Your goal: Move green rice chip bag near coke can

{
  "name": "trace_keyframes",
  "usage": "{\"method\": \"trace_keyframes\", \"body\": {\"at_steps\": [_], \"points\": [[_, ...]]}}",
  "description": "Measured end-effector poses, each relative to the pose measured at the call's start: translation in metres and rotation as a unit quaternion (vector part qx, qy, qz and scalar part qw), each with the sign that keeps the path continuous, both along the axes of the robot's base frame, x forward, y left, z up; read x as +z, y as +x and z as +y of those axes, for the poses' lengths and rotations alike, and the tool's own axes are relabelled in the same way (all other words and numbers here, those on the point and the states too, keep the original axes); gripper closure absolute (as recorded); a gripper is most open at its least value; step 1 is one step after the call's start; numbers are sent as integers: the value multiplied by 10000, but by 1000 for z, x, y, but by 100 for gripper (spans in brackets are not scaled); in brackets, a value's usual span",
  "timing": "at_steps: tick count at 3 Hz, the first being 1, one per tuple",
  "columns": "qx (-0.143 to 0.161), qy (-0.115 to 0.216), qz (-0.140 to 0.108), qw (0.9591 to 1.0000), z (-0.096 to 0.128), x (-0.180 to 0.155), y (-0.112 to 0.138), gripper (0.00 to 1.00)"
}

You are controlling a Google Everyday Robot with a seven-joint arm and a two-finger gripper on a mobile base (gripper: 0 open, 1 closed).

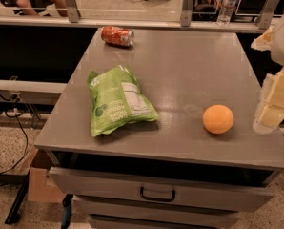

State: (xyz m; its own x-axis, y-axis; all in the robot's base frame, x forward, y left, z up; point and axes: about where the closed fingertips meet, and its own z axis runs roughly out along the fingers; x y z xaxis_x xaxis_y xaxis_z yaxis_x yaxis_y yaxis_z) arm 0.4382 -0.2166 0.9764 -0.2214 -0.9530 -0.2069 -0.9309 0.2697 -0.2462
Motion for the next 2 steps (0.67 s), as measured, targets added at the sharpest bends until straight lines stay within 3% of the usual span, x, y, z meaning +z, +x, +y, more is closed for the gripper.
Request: {"method": "trace_keyframes", "body": {"at_steps": [1,2], "points": [[0,0,-1,10000,0,0,0,0],[-98,382,-59,9992,6,-2,1,0]]}}
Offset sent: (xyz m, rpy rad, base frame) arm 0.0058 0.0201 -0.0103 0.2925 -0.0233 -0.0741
